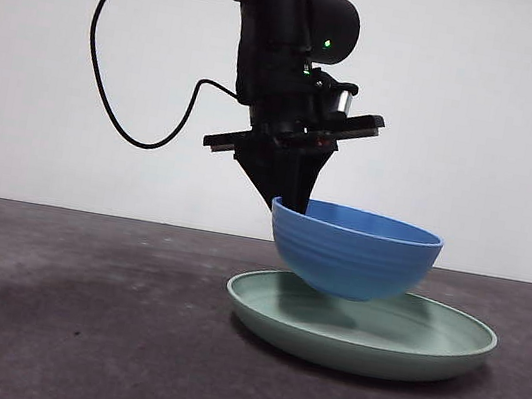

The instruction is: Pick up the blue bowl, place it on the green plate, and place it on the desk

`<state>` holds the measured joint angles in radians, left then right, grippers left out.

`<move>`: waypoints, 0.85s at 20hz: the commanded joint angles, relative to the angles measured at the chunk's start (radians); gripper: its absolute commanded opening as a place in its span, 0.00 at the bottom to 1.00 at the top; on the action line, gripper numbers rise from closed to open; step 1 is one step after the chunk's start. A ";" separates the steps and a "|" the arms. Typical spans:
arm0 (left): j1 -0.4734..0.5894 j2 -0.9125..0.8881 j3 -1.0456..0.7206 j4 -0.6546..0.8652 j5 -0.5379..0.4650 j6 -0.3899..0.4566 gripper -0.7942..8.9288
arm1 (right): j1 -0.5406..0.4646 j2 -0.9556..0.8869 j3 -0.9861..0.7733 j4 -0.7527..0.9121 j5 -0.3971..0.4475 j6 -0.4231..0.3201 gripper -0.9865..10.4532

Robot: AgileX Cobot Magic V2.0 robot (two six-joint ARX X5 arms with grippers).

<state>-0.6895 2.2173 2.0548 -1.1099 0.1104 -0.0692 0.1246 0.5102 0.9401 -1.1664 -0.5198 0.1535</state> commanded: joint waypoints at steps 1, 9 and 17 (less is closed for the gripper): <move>-0.006 0.035 0.032 0.000 0.002 -0.003 0.09 | 0.004 0.002 0.019 0.006 0.001 -0.004 0.59; -0.006 0.041 0.032 0.022 0.003 -0.002 0.09 | 0.004 0.002 0.019 0.006 0.001 -0.005 0.59; -0.008 0.068 0.032 0.016 0.048 -0.002 0.09 | 0.004 0.002 0.019 0.013 0.004 -0.009 0.59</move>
<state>-0.6895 2.2543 2.0571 -1.0962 0.1528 -0.0689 0.1246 0.5102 0.9401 -1.1637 -0.5182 0.1532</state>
